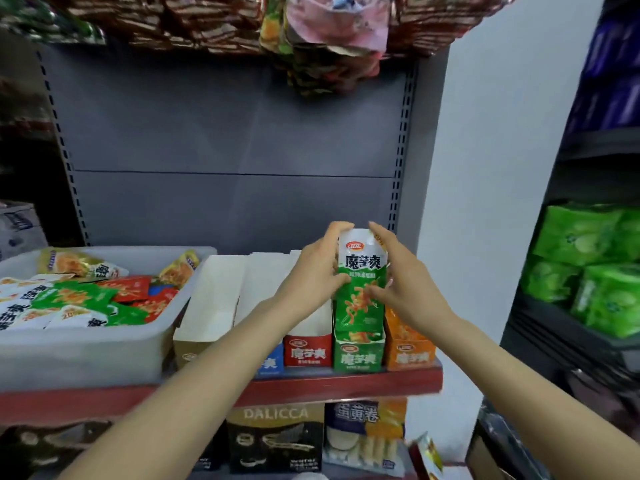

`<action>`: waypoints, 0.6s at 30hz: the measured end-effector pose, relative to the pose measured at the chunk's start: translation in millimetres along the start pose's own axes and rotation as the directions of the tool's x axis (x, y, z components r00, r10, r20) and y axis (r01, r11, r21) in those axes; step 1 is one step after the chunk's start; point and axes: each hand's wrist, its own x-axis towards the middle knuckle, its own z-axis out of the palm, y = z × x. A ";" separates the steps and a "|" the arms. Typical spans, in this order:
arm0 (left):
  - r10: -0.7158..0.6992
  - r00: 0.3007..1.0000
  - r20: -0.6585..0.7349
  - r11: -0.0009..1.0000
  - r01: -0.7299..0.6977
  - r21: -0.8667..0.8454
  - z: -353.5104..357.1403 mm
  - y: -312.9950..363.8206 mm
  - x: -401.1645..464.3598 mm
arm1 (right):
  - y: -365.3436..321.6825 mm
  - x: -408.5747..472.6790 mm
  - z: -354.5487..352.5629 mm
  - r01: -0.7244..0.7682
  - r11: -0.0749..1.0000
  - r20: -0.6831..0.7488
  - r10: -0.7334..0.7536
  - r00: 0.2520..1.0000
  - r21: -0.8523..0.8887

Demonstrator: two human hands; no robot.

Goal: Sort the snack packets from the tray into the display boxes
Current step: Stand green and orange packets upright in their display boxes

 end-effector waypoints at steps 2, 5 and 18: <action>0.018 1.000 0.022 0.999 -0.019 0.038 2.4 -0.6 -3.9 | 1.2 -4.9 1.6 -0.003 1.000 0.011 0.003 1.000 -0.003; 0.035 0.996 0.080 0.995 -0.042 0.086 5.1 -4.4 -12.0 | 3.4 -13.3 4.8 -0.013 0.993 0.043 0.018 0.999 -0.118; 0.008 0.998 0.069 0.906 -0.036 0.421 9.7 -16.8 -24.2 | -1.2 -14.5 5.1 0.045 0.961 0.201 0.011 0.979 -0.274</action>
